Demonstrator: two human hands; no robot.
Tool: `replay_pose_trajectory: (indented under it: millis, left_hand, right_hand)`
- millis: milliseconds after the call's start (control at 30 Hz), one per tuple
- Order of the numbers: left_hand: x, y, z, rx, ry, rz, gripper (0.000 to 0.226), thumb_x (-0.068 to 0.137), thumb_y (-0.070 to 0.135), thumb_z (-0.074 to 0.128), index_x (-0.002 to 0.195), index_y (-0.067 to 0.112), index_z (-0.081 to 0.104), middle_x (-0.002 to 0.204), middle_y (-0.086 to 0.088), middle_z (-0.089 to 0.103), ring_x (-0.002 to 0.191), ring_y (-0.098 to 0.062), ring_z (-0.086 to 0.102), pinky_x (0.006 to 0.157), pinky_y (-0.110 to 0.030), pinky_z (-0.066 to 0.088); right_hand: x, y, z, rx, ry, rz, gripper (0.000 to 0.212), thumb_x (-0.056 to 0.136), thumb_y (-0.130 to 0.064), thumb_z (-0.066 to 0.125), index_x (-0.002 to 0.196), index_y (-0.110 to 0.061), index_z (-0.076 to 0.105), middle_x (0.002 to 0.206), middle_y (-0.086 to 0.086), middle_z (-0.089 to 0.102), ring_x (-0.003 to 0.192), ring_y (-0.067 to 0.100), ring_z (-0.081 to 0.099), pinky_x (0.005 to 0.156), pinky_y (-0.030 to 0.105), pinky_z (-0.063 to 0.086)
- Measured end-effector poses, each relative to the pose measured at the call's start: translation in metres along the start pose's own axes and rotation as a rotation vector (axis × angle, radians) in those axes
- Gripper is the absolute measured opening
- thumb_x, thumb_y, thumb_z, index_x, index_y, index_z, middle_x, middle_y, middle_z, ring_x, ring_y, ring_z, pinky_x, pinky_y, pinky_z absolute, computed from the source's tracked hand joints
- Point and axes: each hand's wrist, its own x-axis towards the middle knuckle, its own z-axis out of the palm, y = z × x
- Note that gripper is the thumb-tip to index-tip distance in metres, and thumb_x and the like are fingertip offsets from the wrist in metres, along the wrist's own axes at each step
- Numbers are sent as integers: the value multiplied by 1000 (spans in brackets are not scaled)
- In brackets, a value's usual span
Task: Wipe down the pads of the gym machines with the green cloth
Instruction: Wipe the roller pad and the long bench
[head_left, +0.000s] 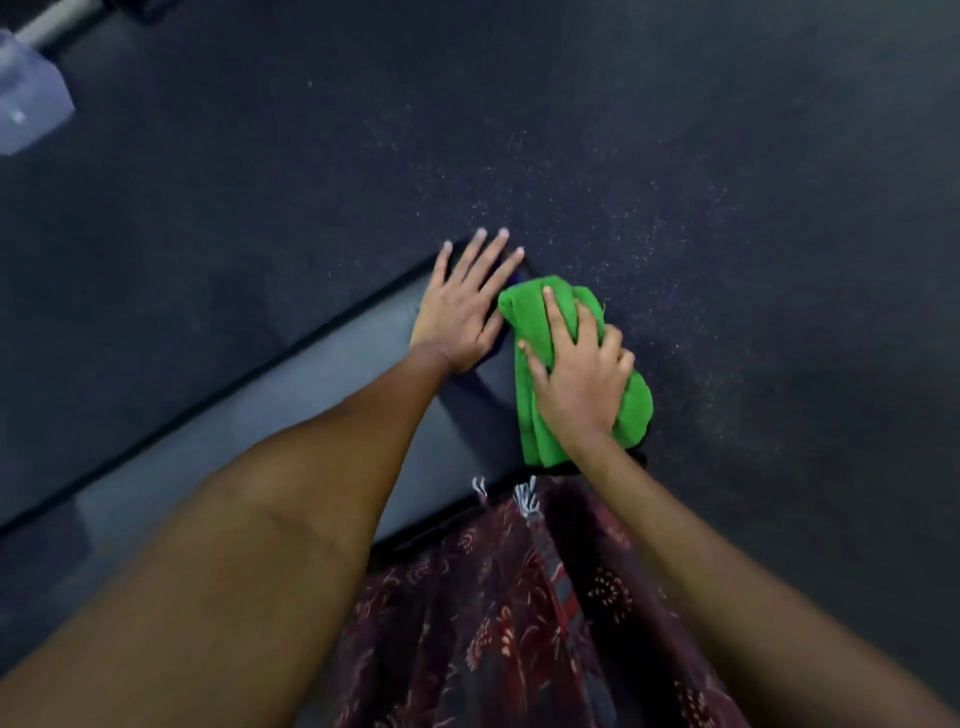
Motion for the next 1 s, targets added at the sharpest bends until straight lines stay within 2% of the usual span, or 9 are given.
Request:
replay_pose_trajectory:
  millis: [233,367,500,667,733,833,900,967,1000]
  left_hand:
    - [-47,47,16,-165,132,-670,64,96,48,17,151,15,21,159,-6,17,147,-25,13,116,-49,3]
    - [-95,73,33,-161,156,-693,59,97,42,23,149,13,28,156,-7,26,145,-25,19,115,-45,6]
    - [-98,76,37,-123,176,-714,58,97,40,23,149,14,29,155,-6,27,144,-26,21,114,-45,5]
    - [-94,84,26,-236,52,-807,58,98,44,13,152,23,11,160,3,5,148,-21,-1,116,-45,-6]
    - [-86,97,20,-398,20,-875,52,103,38,21,152,26,8,160,5,-3,147,-20,-10,115,-44,-12]
    - [-90,130,-1,-728,-28,-978,53,103,41,26,152,22,16,161,0,2,147,-20,-6,117,-41,-8]
    - [-100,159,-21,-1178,46,-1072,65,95,59,38,147,20,34,155,-9,29,143,-22,25,118,-39,16]
    - [-119,187,-43,-1648,108,-1109,62,90,63,44,133,19,52,132,-8,58,116,-18,57,95,-28,49]
    - [-129,197,-52,-1805,93,-1101,52,93,56,44,126,19,56,120,-6,65,105,-16,64,83,-23,53]
  right_hand:
    - [3,2,-3,-66,-8,-127,59,86,-47,32,143,-32,41,136,7,53,109,39,52,82,51,46]
    - [3,6,0,-89,97,-260,60,77,-36,46,137,-30,49,135,6,54,110,37,42,82,53,48]
    - [4,8,4,-122,74,-357,72,67,-29,76,135,-29,52,135,7,55,106,43,54,79,53,48]
    - [1,6,-10,-100,3,-322,66,82,-26,67,142,-33,41,146,5,41,109,38,47,81,44,43]
    - [-9,8,-19,-137,-135,-325,62,91,-24,56,147,-34,30,152,3,29,115,35,40,90,41,40]
    - [-30,14,-44,-78,-298,-341,56,92,-20,54,144,-30,38,147,7,31,120,39,39,97,41,40]
    - [-40,17,-63,101,-421,-288,48,89,-18,56,137,-24,50,136,11,42,117,36,48,99,39,39]
    - [-53,15,-85,358,-480,-165,40,88,-26,61,128,-21,59,123,14,52,111,28,53,95,30,39]
    - [-59,11,-97,459,-515,-112,40,88,-33,62,126,-20,61,120,15,54,111,25,53,95,27,39]
